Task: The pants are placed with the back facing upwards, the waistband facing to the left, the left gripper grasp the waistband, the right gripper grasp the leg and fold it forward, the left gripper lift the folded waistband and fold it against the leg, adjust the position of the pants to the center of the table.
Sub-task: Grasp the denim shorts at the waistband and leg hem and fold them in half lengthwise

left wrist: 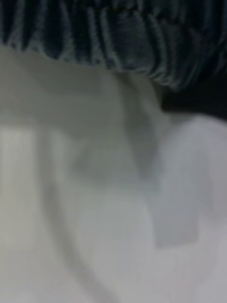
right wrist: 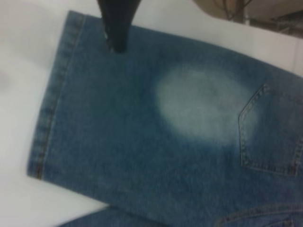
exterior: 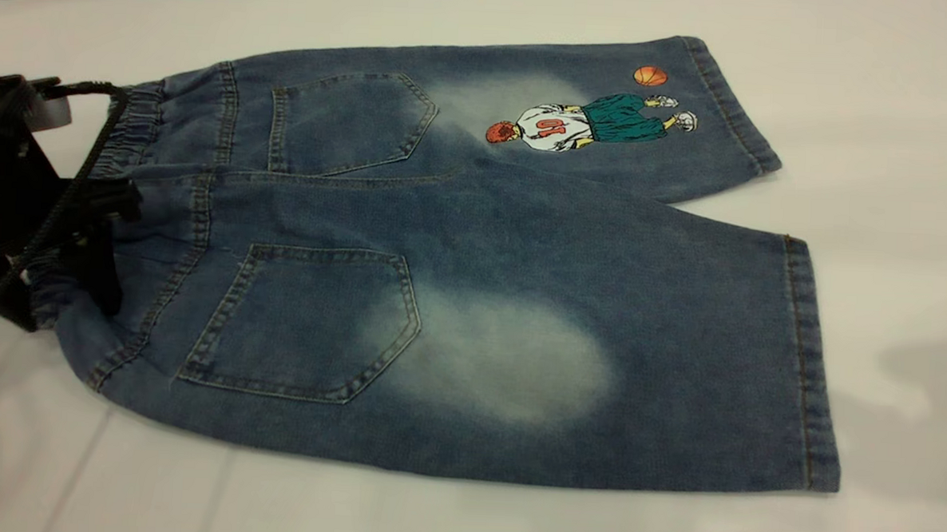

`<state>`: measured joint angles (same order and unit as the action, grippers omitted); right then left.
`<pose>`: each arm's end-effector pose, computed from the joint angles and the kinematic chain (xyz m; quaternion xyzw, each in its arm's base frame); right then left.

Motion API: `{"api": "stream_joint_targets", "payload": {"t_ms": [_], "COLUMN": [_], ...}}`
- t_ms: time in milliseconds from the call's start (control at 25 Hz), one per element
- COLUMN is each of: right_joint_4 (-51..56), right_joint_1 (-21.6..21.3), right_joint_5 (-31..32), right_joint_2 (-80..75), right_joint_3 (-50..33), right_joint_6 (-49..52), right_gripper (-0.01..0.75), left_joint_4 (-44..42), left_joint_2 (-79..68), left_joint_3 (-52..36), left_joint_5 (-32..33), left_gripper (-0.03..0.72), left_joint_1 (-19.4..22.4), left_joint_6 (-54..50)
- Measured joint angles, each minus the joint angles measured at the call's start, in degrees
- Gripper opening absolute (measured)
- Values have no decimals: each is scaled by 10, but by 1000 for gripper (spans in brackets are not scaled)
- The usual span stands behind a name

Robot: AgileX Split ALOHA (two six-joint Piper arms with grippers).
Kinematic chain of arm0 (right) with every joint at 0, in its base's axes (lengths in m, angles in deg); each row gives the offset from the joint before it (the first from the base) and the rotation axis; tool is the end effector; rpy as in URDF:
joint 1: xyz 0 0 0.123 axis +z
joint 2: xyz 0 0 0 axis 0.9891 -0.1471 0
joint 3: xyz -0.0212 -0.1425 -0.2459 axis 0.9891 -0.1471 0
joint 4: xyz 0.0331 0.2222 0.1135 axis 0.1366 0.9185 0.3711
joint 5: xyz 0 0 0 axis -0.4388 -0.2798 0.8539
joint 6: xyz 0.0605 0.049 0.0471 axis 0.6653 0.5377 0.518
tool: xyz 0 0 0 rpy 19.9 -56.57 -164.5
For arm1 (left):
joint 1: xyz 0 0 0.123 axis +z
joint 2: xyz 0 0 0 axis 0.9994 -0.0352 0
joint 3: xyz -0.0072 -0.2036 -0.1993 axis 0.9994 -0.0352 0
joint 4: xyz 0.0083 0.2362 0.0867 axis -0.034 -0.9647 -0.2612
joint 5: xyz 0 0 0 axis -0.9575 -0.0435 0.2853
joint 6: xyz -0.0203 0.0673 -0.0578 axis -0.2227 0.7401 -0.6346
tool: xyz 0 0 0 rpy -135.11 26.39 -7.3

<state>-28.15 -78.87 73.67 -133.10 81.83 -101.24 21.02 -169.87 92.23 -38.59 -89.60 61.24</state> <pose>0.1915 0.0413 0.2199 0.0338 0.9457 0.2089 0.2466 0.3145 -0.0108 0.0528 -0.1493 0.9857 -0.0243 0.0740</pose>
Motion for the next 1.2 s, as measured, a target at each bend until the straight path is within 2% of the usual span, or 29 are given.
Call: {"api": "stream_joint_targets", "payload": {"t_ms": [160,200,400,640,1000,1200], "right_joint_4": [33,44,108,228,391,474], "right_joint_1": [0,0,0,0,0,0], "right_joint_5": [10,11,-4,-12,-7,-3], "right_joint_2": [-2,-6,-27,-71,-211,-302], "right_joint_3": [-28,-42,-112,-163,-167,-165], "right_joint_6": [0,0,-17,-128,-311,-413], "right_gripper": [488,488,488,488,488,488], "left_joint_4": [7,7,-1,-11,-15,-14], "left_joint_2": [0,1,13,54,63,63], "left_joint_3": [1,1,-1,-6,-6,-6], "left_joint_5": [-8,-9,-10,0,-2,-2], "left_gripper": [137,107,98,97,97,97], "left_joint_1": [-4,-4,-4,-7,-70,-77], "left_joint_6": [0,0,9,17,19,19]}}
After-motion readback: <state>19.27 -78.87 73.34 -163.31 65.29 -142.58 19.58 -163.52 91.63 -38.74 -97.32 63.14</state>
